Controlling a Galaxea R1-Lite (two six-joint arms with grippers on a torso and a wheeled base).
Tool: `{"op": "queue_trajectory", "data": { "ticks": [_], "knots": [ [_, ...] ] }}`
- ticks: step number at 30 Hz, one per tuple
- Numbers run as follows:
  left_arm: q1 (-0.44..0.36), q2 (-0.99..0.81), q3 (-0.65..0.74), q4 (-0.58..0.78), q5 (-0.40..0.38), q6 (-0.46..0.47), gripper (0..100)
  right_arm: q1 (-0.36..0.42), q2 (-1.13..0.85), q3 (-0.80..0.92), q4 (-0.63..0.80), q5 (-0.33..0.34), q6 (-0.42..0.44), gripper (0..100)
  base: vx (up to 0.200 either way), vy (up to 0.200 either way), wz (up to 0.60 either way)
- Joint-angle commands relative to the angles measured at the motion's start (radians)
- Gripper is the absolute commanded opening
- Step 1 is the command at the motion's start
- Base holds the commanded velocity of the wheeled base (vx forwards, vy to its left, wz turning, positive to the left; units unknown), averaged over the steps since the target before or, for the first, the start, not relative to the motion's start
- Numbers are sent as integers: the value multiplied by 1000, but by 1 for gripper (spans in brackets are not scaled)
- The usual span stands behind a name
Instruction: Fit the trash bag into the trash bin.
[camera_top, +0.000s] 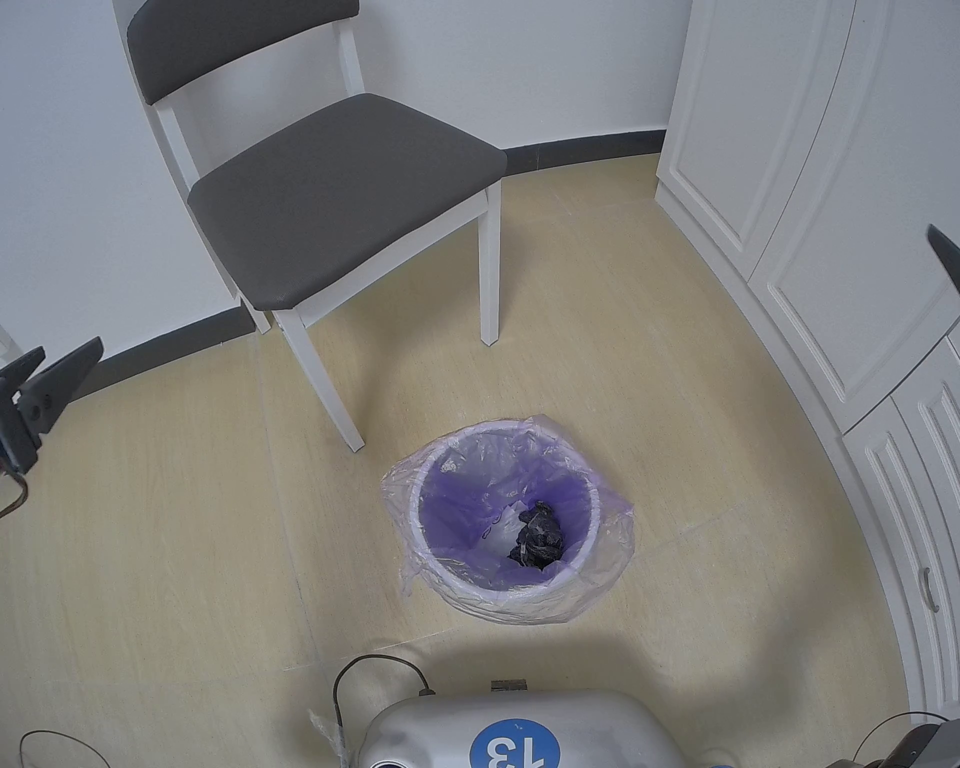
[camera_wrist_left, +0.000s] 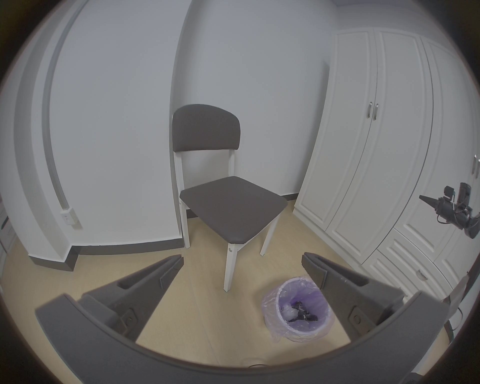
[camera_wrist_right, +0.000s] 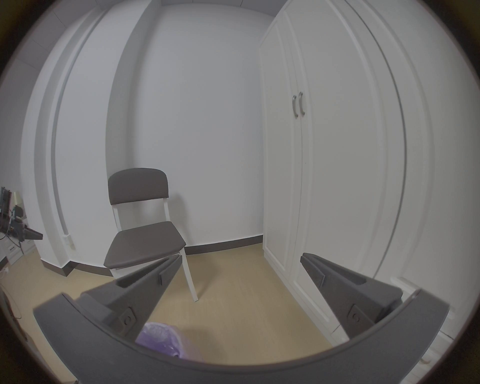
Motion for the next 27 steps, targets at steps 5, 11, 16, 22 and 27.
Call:
{"op": "queue_trajectory", "data": {
  "ticks": [5, 11, 16, 22, 27],
  "knots": [
    [-11, -405, -101, 221, -5, 8, 100, -113, -530, 14, 352, 5, 17, 100, 0, 0, 0],
    [-8, -518, -131, 376, -3, 8, 100, -208, -741, 20, 525, 17, 23, 100, 0, 0, 0],
    [-9, -598, -99, 439, 7, 6, 100, -287, -878, 56, 651, 84, 86, 100, 0, 0, 0],
    [-8, -689, 27, 476, 21, 12, 100, -287, -878, 224, 648, 181, 123, 100, 0, 0, 0],
    [-32, -770, 268, 434, 58, 34, 100, -287, -878, 441, 594, 247, 120, 100, 0, 0, 0]
  ]
}}
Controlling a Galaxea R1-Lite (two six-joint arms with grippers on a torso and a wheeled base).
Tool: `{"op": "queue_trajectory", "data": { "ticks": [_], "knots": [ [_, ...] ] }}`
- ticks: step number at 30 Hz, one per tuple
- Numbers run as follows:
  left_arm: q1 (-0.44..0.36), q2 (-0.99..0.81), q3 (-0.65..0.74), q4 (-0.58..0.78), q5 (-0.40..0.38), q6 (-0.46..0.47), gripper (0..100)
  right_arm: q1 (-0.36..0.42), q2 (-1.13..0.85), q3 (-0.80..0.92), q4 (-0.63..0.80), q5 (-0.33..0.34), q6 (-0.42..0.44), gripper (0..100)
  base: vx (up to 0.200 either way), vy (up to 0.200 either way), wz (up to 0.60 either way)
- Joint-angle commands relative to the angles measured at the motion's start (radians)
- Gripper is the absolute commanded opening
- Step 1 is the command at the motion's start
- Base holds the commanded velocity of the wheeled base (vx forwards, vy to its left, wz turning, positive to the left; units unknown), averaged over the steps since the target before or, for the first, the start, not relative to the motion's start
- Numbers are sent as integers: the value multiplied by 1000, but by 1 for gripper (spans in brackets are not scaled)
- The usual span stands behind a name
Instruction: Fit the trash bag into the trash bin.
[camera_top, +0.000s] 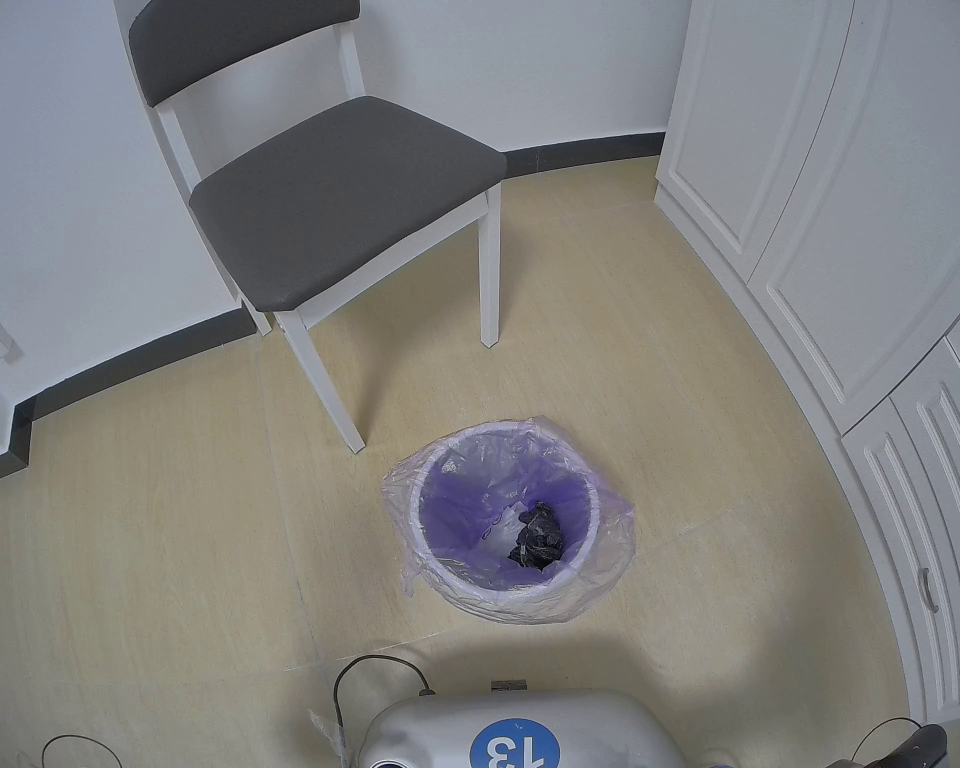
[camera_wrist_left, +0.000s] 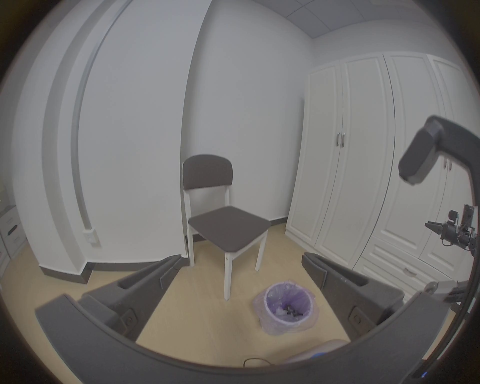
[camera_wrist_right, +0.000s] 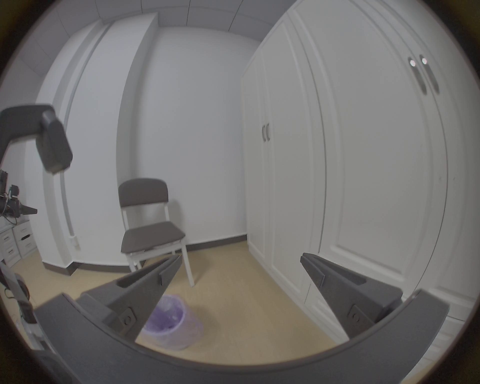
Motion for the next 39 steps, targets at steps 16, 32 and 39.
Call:
{"op": "queue_trajectory", "data": {
  "ticks": [16, 32, 39],
  "knots": [
    [-20, -216, 640, -287, 149, 75, 100, -8, -35, 434, -121, 249, -24, 100, 0, 0, 0],
    [-22, -213, 643, -271, 208, 14, 100, -8, -35, 443, -86, 39, -85, 100, 0, 0, 0],
    [-22, -213, 643, -269, 206, 43, 100, -13, -35, 443, -89, -19, 4, 100, 0, 0, 0]
  ]
}}
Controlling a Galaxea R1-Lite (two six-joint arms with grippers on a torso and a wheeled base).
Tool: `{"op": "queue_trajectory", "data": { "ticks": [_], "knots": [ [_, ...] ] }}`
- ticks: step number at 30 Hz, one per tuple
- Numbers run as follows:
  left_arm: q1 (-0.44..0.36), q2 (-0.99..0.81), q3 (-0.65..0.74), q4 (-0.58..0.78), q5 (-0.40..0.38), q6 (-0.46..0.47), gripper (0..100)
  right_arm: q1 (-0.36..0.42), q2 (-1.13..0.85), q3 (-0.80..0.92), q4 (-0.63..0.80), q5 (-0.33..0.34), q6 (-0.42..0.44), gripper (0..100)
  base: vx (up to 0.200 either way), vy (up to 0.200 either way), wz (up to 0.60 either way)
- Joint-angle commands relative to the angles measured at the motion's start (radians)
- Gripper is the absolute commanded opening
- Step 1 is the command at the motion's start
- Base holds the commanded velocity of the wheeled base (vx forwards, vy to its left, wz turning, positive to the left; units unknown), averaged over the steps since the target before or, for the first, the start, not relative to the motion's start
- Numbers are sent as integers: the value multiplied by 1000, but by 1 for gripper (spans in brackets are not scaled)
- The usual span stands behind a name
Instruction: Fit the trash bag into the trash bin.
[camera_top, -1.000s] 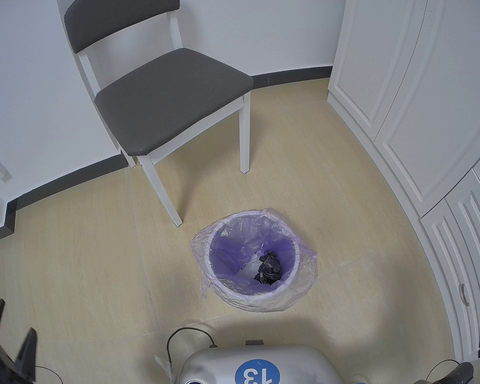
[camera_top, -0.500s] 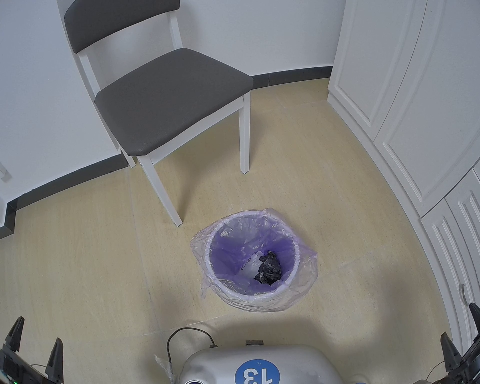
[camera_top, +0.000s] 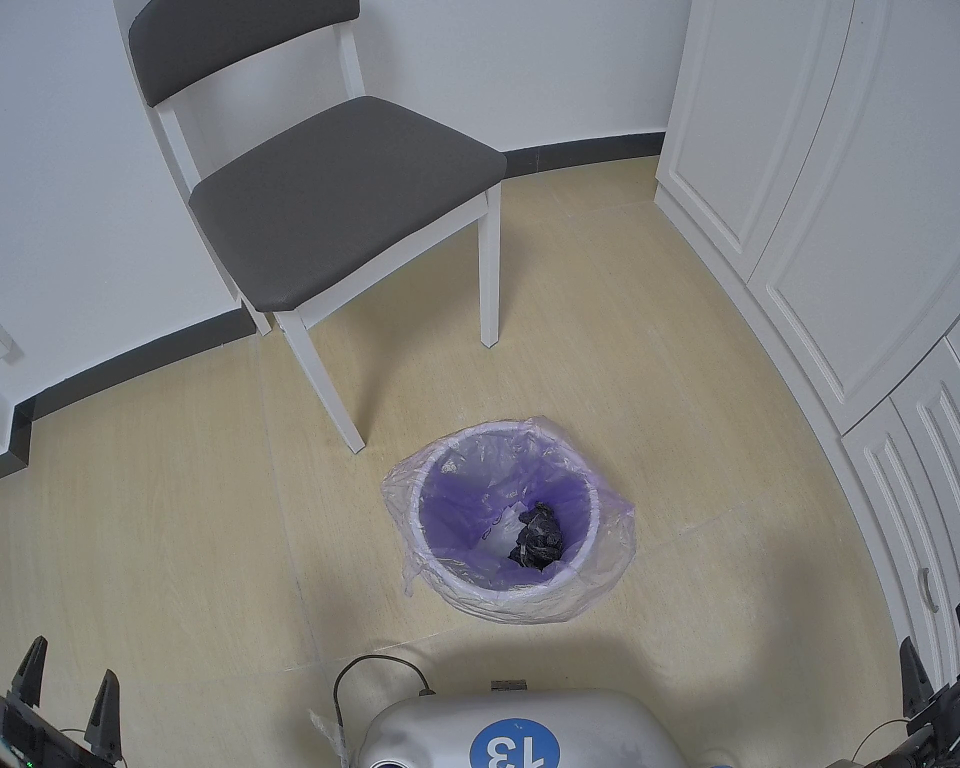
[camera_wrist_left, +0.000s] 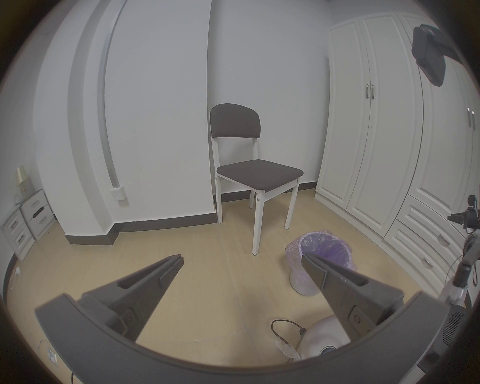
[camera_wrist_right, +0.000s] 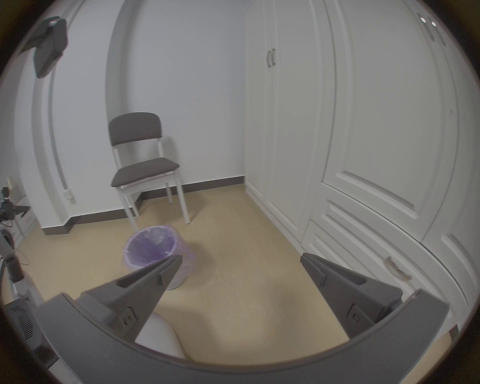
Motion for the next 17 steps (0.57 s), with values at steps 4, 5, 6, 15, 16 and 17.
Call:
{"op": "queue_trajectory", "data": {
  "ticks": [4, 5, 6, 15, 16, 17],
  "knots": [
    [0, -8, 18, 1, 4, 14, 100, 0, -11, 15, 6, -35, -9, 100, 0, 0, 0],
    [0, -8, 18, 1, 4, 14, 100, 0, -11, 15, 7, -35, -11, 100, 0, 0, 0],
    [0, -8, 18, 1, 3, 14, 100, 0, -11, 15, 6, -35, -8, 100, 0, 0, 0],
    [0, -8, 18, 1, 4, 14, 100, 0, -11, 17, 4, -33, -18, 100, 0, 0, 0],
    [0, -8, 18, 1, 3, 14, 100, 0, -11, 17, 4, -33, -11, 100, 0, 0, 0],
    [0, -8, 18, 1, 3, 14, 100, 0, -11, 17, 4, -33, -11, 100, 0, 0, 0]
  ]
}}
